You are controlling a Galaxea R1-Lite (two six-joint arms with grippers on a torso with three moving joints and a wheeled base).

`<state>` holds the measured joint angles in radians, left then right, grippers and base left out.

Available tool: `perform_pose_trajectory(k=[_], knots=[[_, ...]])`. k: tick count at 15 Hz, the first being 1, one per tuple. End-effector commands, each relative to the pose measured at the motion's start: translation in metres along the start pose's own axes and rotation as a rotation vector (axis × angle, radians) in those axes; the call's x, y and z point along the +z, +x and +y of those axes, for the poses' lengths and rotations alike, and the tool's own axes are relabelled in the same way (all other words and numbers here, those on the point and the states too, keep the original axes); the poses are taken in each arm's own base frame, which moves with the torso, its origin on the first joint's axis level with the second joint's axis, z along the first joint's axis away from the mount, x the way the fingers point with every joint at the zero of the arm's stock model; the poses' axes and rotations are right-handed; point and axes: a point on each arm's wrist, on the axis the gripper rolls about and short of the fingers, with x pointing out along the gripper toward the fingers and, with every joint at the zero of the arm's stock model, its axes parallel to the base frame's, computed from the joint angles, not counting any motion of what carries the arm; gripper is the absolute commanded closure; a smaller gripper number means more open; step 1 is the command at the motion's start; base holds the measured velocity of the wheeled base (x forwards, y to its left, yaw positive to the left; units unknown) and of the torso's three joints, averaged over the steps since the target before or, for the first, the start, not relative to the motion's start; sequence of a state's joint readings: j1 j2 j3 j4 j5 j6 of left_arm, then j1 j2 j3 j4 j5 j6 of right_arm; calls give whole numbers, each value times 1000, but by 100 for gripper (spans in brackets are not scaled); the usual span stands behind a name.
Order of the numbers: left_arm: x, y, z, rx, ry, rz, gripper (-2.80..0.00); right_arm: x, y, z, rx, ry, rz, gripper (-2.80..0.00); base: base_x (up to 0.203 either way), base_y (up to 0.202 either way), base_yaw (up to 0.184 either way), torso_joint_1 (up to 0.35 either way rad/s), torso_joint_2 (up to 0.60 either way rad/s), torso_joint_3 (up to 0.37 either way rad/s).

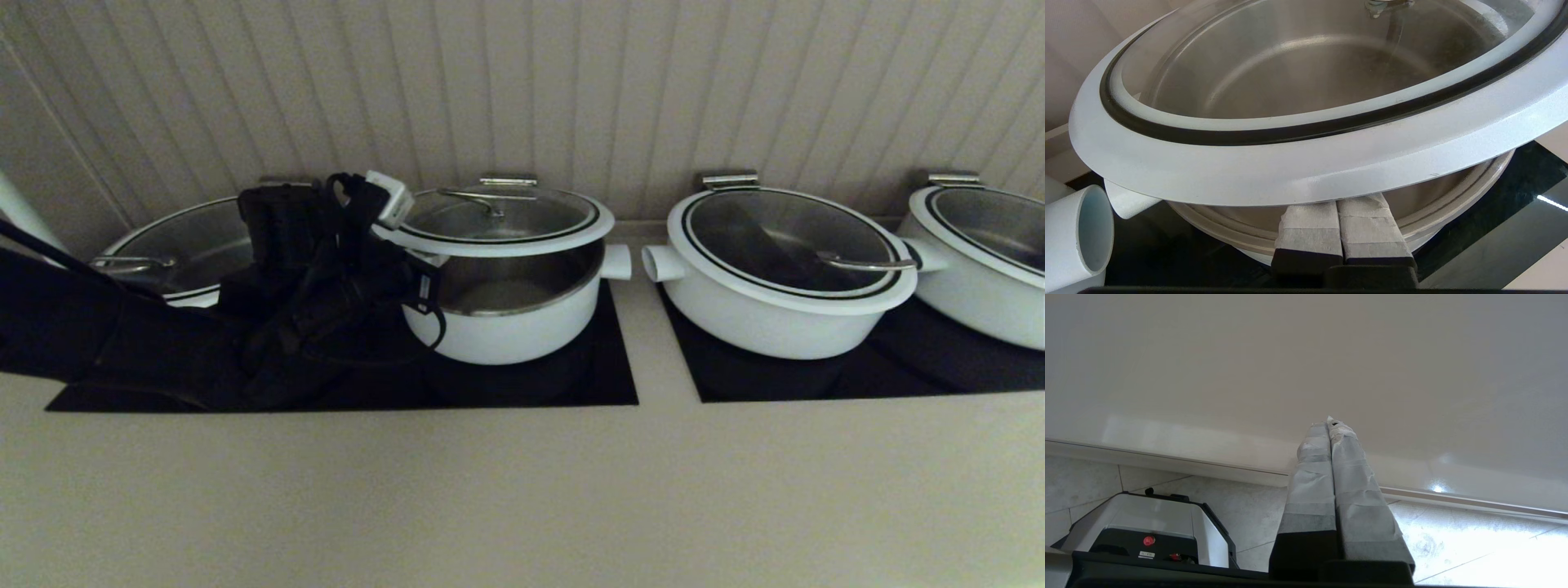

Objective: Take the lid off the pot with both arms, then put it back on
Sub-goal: Open the pot lid completely

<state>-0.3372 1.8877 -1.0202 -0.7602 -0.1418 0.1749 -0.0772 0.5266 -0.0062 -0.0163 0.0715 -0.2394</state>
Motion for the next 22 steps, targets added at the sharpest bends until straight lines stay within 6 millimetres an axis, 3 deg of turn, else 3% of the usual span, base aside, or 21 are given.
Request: perform_pose_trajectory(k=[1, 6, 13, 17, 22], knots=[[0, -1, 0, -1, 2, -3, 0, 0, 1, 0, 7, -3, 5, 0, 0, 0, 0, 0, 0, 0], [2, -1, 0, 5, 6, -8, 0, -2, -8, 2, 5, -24, -114, 0, 0, 0, 0, 0, 0, 0], [3, -1, 1, 7, 3, -11, 0, -20, -37, 6, -55, -43, -532, 0, 0, 0, 0, 0, 0, 0], [5, 2, 2, 10, 5, -21, 0, -24, -35, 6, -33, 98, -500, 0, 0, 0, 0, 0, 0, 0], [10, 3, 3, 20, 7, -37, 0, -24, -35, 6, -32, 102, -500, 0, 0, 0, 0, 0, 0, 0]])
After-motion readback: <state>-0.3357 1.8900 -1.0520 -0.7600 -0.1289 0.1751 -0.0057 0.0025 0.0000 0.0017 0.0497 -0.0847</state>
